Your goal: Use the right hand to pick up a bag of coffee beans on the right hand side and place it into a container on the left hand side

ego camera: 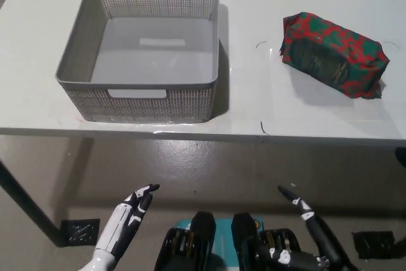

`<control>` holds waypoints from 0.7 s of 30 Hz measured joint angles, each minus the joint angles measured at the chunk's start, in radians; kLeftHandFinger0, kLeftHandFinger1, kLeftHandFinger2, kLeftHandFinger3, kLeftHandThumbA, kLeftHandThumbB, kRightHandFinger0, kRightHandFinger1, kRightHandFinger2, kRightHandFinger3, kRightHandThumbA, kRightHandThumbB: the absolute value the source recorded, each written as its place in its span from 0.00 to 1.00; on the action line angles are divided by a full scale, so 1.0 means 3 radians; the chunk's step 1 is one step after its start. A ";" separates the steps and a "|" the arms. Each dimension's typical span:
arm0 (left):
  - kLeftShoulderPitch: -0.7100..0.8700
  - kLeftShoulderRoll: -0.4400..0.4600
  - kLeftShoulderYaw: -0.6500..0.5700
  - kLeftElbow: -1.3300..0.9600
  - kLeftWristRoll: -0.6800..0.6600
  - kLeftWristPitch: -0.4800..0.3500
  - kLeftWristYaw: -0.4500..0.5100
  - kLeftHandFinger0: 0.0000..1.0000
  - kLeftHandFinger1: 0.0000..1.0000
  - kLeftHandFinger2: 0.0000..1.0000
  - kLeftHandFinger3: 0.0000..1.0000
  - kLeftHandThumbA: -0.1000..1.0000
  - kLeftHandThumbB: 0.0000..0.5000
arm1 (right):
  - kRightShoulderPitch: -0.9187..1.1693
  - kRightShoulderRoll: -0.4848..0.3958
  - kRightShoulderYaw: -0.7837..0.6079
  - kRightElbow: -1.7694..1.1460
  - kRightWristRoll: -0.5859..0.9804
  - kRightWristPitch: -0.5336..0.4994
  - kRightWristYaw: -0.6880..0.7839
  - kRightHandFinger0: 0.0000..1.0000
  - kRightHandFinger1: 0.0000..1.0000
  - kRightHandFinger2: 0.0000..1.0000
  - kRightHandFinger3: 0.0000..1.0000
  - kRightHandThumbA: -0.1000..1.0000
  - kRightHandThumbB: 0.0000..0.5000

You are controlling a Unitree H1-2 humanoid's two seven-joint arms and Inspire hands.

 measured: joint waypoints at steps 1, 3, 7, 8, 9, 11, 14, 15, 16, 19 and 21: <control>0.0000 0.0000 0.0003 -0.0009 0.0002 -0.0002 -0.0001 1.00 1.00 1.00 1.00 1.00 0.72 | 0.0061 -0.0002 -0.0072 -0.0217 -0.0035 0.0021 -0.0011 1.00 1.00 1.00 1.00 1.00 0.62; 0.0000 0.0000 0.0009 -0.0021 0.0003 -0.0006 -0.0002 1.00 1.00 1.00 1.00 1.00 0.73 | 0.0124 -0.0003 -0.0172 -0.0480 -0.0060 0.0053 -0.0024 1.00 1.00 1.00 1.00 1.00 0.67; 0.0003 0.0000 0.0026 -0.0057 0.0003 -0.0010 -0.0003 1.00 1.00 1.00 1.00 1.00 0.72 | 0.0149 -0.0016 -0.0413 -0.0903 -0.0112 0.0151 -0.0040 1.00 1.00 1.00 1.00 1.00 0.73; 0.0003 0.0000 0.0031 -0.0060 0.0003 -0.0010 -0.0004 1.00 1.00 1.00 1.00 1.00 0.72 | 0.0141 -0.0028 -0.0482 -0.1003 -0.0128 0.0189 -0.0042 1.00 1.00 1.00 1.00 1.00 0.74; 0.0006 0.0000 0.0037 -0.0060 0.0003 -0.0011 -0.0003 1.00 1.00 1.00 1.00 1.00 0.71 | 0.0122 -0.0042 -0.0553 -0.1090 -0.0147 0.0227 -0.0042 1.00 1.00 1.00 1.00 1.00 0.76; 0.0015 0.0000 0.0050 -0.0064 0.0003 -0.0014 -0.0003 1.00 1.00 1.00 1.00 1.00 0.71 | 0.0053 -0.0077 -0.0638 -0.1194 -0.0185 0.0306 -0.0039 1.00 1.00 1.00 1.00 1.00 0.72; 0.0018 0.0001 0.0070 -0.0066 0.0004 -0.0016 -0.0003 1.00 1.00 1.00 1.00 1.00 0.72 | -0.0135 -0.0169 -0.0772 -0.1344 -0.0218 0.0462 -0.0014 1.00 1.00 1.00 1.00 1.00 0.70; 0.0020 0.0001 0.0073 -0.0067 0.0005 -0.0016 -0.0003 1.00 1.00 1.00 1.00 1.00 0.72 | -0.0188 -0.0193 -0.0797 -0.1368 -0.0226 0.0498 -0.0006 1.00 1.00 1.00 1.00 1.00 0.63; 0.0030 0.0002 0.0079 -0.0071 0.0006 -0.0017 -0.0003 1.00 1.00 1.00 1.00 1.00 0.71 | -0.0290 -0.0240 -0.0835 -0.1407 -0.0240 0.0560 0.0008 1.00 1.00 1.00 1.00 1.00 0.78; 0.0096 0.0002 0.0090 -0.0076 0.0003 -0.0017 -0.0003 1.00 1.00 1.00 1.00 1.00 0.71 | -0.0534 -0.0371 -0.0918 -0.1492 -0.0277 0.0783 0.0077 1.00 1.00 1.00 1.00 0.91 0.76; 0.0156 0.0002 0.0093 -0.0076 0.0002 -0.0017 -0.0003 1.00 1.00 1.00 1.00 1.00 0.71 | -0.0653 -0.0438 -0.0947 -0.1502 -0.0293 0.0904 0.0126 1.00 1.00 1.00 1.00 0.87 0.76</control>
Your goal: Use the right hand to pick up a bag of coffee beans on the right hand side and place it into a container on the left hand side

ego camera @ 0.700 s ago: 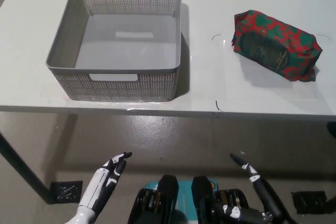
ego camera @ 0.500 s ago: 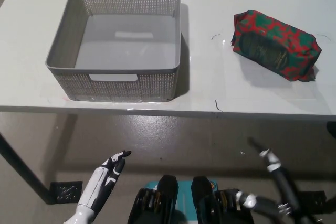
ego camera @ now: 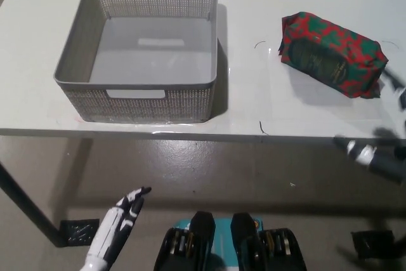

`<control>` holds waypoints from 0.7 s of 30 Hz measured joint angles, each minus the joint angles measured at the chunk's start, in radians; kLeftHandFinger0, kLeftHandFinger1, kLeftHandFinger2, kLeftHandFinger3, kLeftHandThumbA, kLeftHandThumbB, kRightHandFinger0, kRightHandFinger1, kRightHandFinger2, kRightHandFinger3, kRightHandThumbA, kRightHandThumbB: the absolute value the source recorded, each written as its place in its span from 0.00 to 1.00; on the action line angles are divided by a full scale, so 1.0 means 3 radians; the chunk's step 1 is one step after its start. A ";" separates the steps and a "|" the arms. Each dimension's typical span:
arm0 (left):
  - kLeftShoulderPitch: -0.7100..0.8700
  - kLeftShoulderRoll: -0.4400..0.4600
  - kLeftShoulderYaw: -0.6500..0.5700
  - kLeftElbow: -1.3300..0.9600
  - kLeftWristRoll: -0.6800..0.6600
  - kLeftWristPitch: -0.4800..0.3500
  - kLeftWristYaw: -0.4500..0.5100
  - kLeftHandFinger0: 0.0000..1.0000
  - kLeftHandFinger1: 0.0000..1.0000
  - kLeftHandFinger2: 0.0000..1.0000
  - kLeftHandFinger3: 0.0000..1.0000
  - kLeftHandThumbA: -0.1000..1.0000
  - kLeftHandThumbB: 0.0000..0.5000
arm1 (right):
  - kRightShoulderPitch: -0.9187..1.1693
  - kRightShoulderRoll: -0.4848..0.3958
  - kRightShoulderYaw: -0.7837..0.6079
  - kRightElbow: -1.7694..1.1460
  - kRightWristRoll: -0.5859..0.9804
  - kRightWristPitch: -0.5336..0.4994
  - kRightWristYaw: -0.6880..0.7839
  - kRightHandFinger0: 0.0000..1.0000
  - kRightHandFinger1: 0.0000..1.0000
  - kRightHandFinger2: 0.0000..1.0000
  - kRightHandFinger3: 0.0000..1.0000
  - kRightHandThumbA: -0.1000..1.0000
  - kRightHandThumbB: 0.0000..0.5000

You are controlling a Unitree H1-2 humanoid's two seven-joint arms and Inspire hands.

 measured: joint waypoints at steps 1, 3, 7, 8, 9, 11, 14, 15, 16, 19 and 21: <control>0.0030 0.0000 0.0001 0.0000 0.0000 0.0000 0.0000 1.00 1.00 1.00 1.00 1.00 0.71 | -0.0065 -0.0036 -0.0013 0.0000 -0.0007 0.0071 0.0023 1.00 1.00 1.00 1.00 0.86 0.76; 0.0084 0.0001 0.0003 0.0000 0.0001 0.0000 0.0000 1.00 1.00 1.00 1.00 1.00 0.77 | -0.0263 -0.0141 -0.0045 0.0039 -0.0016 0.0242 0.0093 1.00 1.00 1.00 1.00 0.87 0.81; 0.0106 0.0013 0.0012 -0.0008 0.0001 0.0000 -0.0004 1.00 1.00 1.00 1.00 1.00 0.74 | -0.0731 -0.0353 -0.0074 0.0311 -0.0028 0.0507 0.0193 1.00 1.00 1.00 1.00 0.88 0.89; 0.0106 0.0022 0.0014 -0.0022 0.0001 0.0000 -0.0008 1.00 1.00 1.00 1.00 1.00 0.72 | -0.0866 -0.0410 -0.0074 0.0450 -0.0029 0.0565 0.0217 1.00 1.00 1.00 1.00 0.89 0.89; 0.0105 0.0028 0.0014 -0.0032 0.0000 0.0000 -0.0010 1.00 1.00 1.00 1.00 1.00 0.73 | -0.0969 -0.0454 -0.0070 0.0558 -0.0031 0.0599 0.0236 1.00 1.00 1.00 1.00 0.89 0.89; 0.0104 0.0037 0.0015 -0.0050 0.0000 0.0000 -0.0015 1.00 1.00 1.00 1.00 1.00 0.75 | -0.1195 -0.0560 -0.0042 0.0813 -0.0036 0.0673 0.0286 1.00 1.00 1.00 1.00 0.89 0.92; 0.0104 0.0044 0.0016 -0.0088 0.0000 0.0000 -0.0023 1.00 1.00 1.00 1.00 1.00 0.78 | -0.1568 -0.0716 0.0064 0.1229 -0.0055 0.0799 0.0380 1.00 1.00 1.00 1.00 0.90 1.00; 0.0103 0.0045 0.0017 -0.0096 0.0000 0.0000 -0.0025 1.00 1.00 1.00 1.00 1.00 0.76 | -0.1666 -0.0739 0.0101 0.1329 -0.0063 0.0818 0.0405 1.00 1.00 1.00 1.00 0.92 1.00; 0.0101 0.0045 0.0017 -0.0097 0.0001 0.0000 -0.0028 1.00 1.00 1.00 1.00 1.00 0.73 | -0.1776 -0.0766 0.0170 0.1481 -0.0078 0.0856 0.0438 1.00 1.00 1.00 1.00 0.92 1.00; 0.0100 0.0045 0.0017 -0.0098 0.0000 0.0000 -0.0037 1.00 1.00 1.00 1.00 1.00 0.73 | -0.2013 -0.0789 0.0330 0.1736 -0.0121 0.0930 0.0514 1.00 1.00 1.00 1.00 0.93 1.00; 0.0098 0.0046 0.0018 -0.0098 0.0000 0.0000 -0.0042 1.00 1.00 1.00 1.00 1.00 0.75 | -0.2147 -0.0788 0.0460 0.1905 -0.0161 0.0980 0.0572 1.00 1.00 1.00 1.00 0.93 1.00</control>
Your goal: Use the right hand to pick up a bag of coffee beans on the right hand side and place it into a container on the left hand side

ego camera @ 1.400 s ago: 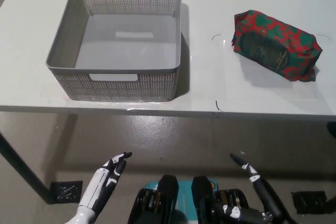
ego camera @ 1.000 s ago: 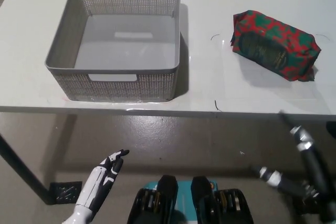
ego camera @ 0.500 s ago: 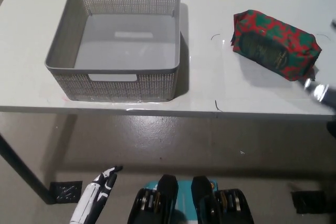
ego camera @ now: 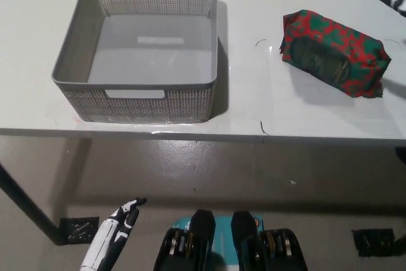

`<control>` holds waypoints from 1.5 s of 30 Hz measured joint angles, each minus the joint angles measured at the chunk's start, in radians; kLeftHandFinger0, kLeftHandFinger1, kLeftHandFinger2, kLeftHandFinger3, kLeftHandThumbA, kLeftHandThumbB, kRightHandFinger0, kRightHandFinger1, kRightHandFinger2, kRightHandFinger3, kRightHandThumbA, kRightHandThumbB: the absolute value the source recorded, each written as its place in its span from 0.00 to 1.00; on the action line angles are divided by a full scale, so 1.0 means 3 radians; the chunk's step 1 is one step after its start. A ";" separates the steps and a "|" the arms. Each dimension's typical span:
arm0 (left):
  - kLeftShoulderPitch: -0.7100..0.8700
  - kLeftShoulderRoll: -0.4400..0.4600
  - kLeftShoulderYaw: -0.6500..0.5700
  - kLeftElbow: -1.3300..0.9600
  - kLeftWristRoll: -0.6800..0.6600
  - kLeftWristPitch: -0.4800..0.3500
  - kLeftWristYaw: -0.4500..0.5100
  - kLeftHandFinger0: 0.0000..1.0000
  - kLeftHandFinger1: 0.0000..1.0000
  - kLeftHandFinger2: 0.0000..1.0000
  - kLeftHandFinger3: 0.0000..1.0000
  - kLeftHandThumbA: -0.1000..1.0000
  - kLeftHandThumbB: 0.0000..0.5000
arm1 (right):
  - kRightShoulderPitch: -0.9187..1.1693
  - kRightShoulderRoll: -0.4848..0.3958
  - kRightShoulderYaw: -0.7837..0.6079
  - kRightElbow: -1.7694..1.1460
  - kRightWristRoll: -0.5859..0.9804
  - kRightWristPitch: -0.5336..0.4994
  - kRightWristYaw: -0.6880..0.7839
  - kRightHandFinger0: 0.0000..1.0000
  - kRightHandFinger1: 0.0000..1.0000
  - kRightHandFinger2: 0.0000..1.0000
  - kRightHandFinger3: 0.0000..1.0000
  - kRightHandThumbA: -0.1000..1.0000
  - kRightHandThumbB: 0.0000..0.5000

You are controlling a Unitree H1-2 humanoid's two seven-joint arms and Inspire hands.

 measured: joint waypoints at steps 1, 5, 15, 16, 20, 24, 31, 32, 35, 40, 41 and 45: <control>0.0000 0.0001 0.0001 0.0000 0.0000 0.0000 -0.0004 1.00 1.00 1.00 1.00 1.00 0.75 | -0.0079 0.0000 0.0073 0.0091 -0.0014 0.0031 0.0041 1.00 1.00 1.00 1.00 0.94 1.00; 0.0000 0.0003 0.0001 -0.0001 0.0000 0.0000 -0.0017 1.00 1.00 1.00 1.00 1.00 0.78 | -0.0339 0.0002 0.0297 0.0380 -0.0052 0.0088 0.0172 1.00 1.00 1.00 1.00 0.99 1.00; -0.0005 0.0003 0.0006 -0.0002 -0.0002 0.0000 -0.0036 1.00 1.00 1.00 1.00 1.00 0.75 | -0.0847 0.0192 0.0657 0.0996 -0.0075 0.0172 0.0567 1.00 1.00 1.00 1.00 0.93 1.00; -0.0005 0.0003 0.0006 -0.0002 -0.0002 0.0000 -0.0036 1.00 1.00 1.00 1.00 1.00 0.73 | -0.0868 0.0217 0.0677 0.1032 -0.0076 0.0173 0.0588 1.00 1.00 1.00 1.00 0.95 1.00; -0.0004 0.0003 0.0008 -0.0005 -0.0002 0.0000 -0.0037 1.00 1.00 1.00 1.00 1.00 0.74 | -0.0883 0.0294 0.0776 0.1132 -0.0087 0.0175 0.0658 1.00 1.00 1.00 1.00 0.97 1.00; -0.0004 0.0003 0.0012 -0.0005 -0.0004 0.0000 -0.0039 1.00 1.00 1.00 1.00 1.00 0.76 | -0.0918 0.0335 0.0854 0.1341 -0.0095 0.0174 0.0699 1.00 1.00 1.00 1.00 0.94 1.00; -0.0006 0.0003 0.0013 -0.0005 -0.0005 0.0000 -0.0041 1.00 1.00 1.00 1.00 1.00 0.75 | -0.1075 0.0414 0.1077 0.1851 -0.0171 0.0148 0.0718 1.00 1.00 1.00 1.00 0.92 1.00; -0.0003 0.0002 0.0014 -0.0005 -0.0005 0.0000 -0.0040 1.00 1.00 1.00 1.00 1.00 0.75 | -0.1095 0.0434 0.1144 0.1931 -0.0197 0.0134 0.0715 1.00 1.00 1.00 1.00 0.92 1.00; 0.0000 0.0002 0.0018 -0.0007 -0.0008 0.0000 -0.0041 1.00 1.00 1.00 1.00 1.00 0.76 | -0.1129 0.0481 0.1354 0.2085 -0.0291 0.0076 0.0708 1.00 1.00 1.00 1.00 0.91 1.00; 0.0000 0.0003 0.0032 -0.0009 -0.0020 -0.0001 -0.0040 1.00 1.00 1.00 1.00 1.00 0.76 | -0.1141 0.0530 0.1587 0.2273 -0.0427 -0.0049 0.0681 1.00 1.00 1.00 1.00 0.89 1.00; 0.0000 0.0006 0.0033 -0.0009 -0.0022 -0.0001 -0.0041 1.00 1.00 1.00 1.00 1.00 0.76 | -0.1141 0.0528 0.1593 0.2279 -0.0443 -0.0073 0.0674 1.00 1.00 1.00 1.00 0.90 1.00; -0.0004 0.0012 0.0034 -0.0008 -0.0026 -0.0002 -0.0042 1.00 1.00 1.00 1.00 1.00 0.71 | -0.1131 0.0508 0.1575 0.2289 -0.0448 -0.0140 0.0667 1.00 1.00 1.00 1.00 0.90 1.00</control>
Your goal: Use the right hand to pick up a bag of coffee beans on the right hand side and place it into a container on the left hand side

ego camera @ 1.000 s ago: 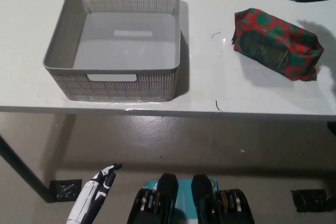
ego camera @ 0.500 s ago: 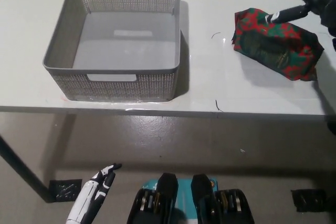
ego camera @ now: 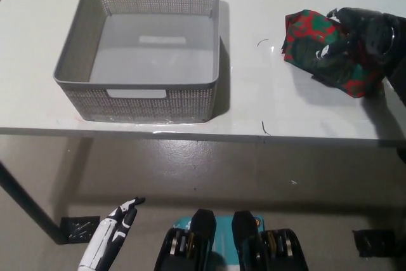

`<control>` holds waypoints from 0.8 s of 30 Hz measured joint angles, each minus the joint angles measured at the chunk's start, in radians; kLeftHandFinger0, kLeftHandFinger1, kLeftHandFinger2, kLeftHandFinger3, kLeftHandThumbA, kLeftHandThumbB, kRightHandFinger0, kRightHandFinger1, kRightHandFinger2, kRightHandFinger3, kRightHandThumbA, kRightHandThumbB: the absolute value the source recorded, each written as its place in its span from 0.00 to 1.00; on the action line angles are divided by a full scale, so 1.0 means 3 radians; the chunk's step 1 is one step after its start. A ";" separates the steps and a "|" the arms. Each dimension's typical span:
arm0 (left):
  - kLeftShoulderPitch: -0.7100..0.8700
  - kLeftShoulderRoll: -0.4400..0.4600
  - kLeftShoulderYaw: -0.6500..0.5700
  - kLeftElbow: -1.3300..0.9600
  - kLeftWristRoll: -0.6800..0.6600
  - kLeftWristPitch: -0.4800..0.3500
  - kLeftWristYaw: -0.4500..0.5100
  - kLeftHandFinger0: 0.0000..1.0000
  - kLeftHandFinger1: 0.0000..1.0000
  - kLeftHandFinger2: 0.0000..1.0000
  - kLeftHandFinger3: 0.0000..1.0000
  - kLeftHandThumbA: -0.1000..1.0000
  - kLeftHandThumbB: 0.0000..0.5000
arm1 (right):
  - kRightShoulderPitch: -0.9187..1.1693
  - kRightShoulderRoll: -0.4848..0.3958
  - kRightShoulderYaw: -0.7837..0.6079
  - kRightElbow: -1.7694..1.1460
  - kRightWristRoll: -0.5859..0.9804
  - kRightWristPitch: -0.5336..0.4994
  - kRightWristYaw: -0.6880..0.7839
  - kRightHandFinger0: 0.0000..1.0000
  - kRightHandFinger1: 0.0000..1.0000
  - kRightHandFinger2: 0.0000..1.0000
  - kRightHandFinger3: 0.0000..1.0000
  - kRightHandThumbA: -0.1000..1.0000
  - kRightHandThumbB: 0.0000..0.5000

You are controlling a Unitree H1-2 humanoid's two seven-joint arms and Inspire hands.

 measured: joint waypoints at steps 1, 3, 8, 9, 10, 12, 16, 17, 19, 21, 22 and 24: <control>-0.0002 0.0000 -0.0002 0.0001 0.0000 0.0000 0.0000 1.00 1.00 1.00 1.00 1.00 0.72 | 0.0006 -0.0004 -0.0006 0.0006 0.0001 -0.0007 -0.0001 1.00 1.00 1.00 1.00 0.89 1.00; -0.0013 0.0000 -0.0004 0.0001 -0.0004 -0.0003 -0.0001 1.00 1.00 1.00 1.00 1.00 0.76 | 0.0039 -0.0006 -0.0013 0.0075 0.0000 -0.0046 -0.0020 1.00 1.00 1.00 1.00 0.88 1.00; -0.0015 0.0001 -0.0005 0.0000 -0.0008 -0.0004 -0.0004 1.00 1.00 1.00 1.00 1.00 0.71 | 0.0150 0.0056 0.0005 0.0380 -0.0013 -0.0200 -0.0149 1.00 1.00 1.00 1.00 0.88 1.00; -0.0016 0.0001 -0.0005 0.0000 -0.0009 -0.0004 -0.0007 1.00 1.00 1.00 1.00 1.00 0.71 | 0.0157 0.0074 0.0016 0.0440 -0.0025 -0.0234 -0.0193 1.00 1.00 1.00 1.00 0.85 1.00; -0.0019 0.0002 -0.0006 0.0000 -0.0011 -0.0004 -0.0010 1.00 1.00 1.00 1.00 1.00 0.71 | 0.0157 0.0097 0.0030 0.0510 -0.0043 -0.0277 -0.0251 1.00 1.00 1.00 1.00 0.84 1.00; -0.0033 0.0005 -0.0005 0.0000 -0.0018 -0.0005 -0.0021 1.00 1.00 1.00 1.00 1.00 0.71 | 0.0155 0.0134 0.0037 0.0643 -0.0066 -0.0340 -0.0343 1.00 1.00 1.00 1.00 0.84 1.00; -0.0059 0.0022 0.0001 0.0000 -0.0037 -0.0011 -0.0040 1.00 1.00 1.00 1.00 1.00 0.67 | 0.0153 0.0229 0.0045 0.0858 -0.0098 -0.0449 -0.0555 1.00 1.00 1.00 1.00 0.83 1.00; -0.0064 0.0024 0.0002 0.0000 -0.0040 -0.0011 -0.0043 1.00 1.00 1.00 1.00 1.00 0.67 | 0.0153 0.0247 0.0047 0.0896 -0.0103 -0.0465 -0.0594 1.00 1.00 1.00 1.00 0.83 1.00; -0.0068 0.0025 0.0002 0.0001 -0.0048 -0.0016 -0.0046 1.00 1.00 1.00 1.00 1.00 0.67 | 0.0157 0.0299 0.0053 0.0978 -0.0120 -0.0496 -0.0688 1.00 1.00 1.00 1.00 0.76 1.00; -0.0072 0.0025 0.0000 0.0002 -0.0049 -0.0026 -0.0048 1.00 1.00 1.00 1.00 1.00 0.67 | 0.0164 0.0322 0.0044 0.1005 -0.0125 -0.0507 -0.0749 1.00 1.00 1.00 1.00 0.71 0.93; -0.0074 0.0026 0.0000 0.0002 -0.0049 -0.0031 -0.0049 1.00 1.00 1.00 1.00 1.00 0.68 | 0.0171 0.0332 0.0035 0.1021 -0.0126 -0.0512 -0.0796 1.00 1.00 1.00 1.00 0.70 0.96; -0.0083 0.0026 0.0000 0.0002 -0.0049 -0.0038 -0.0051 1.00 1.00 1.00 1.00 1.00 0.68 | 0.0202 0.0343 0.0003 0.1032 -0.0126 -0.0543 -0.0925 0.55 0.62 0.73 0.90 0.30 0.55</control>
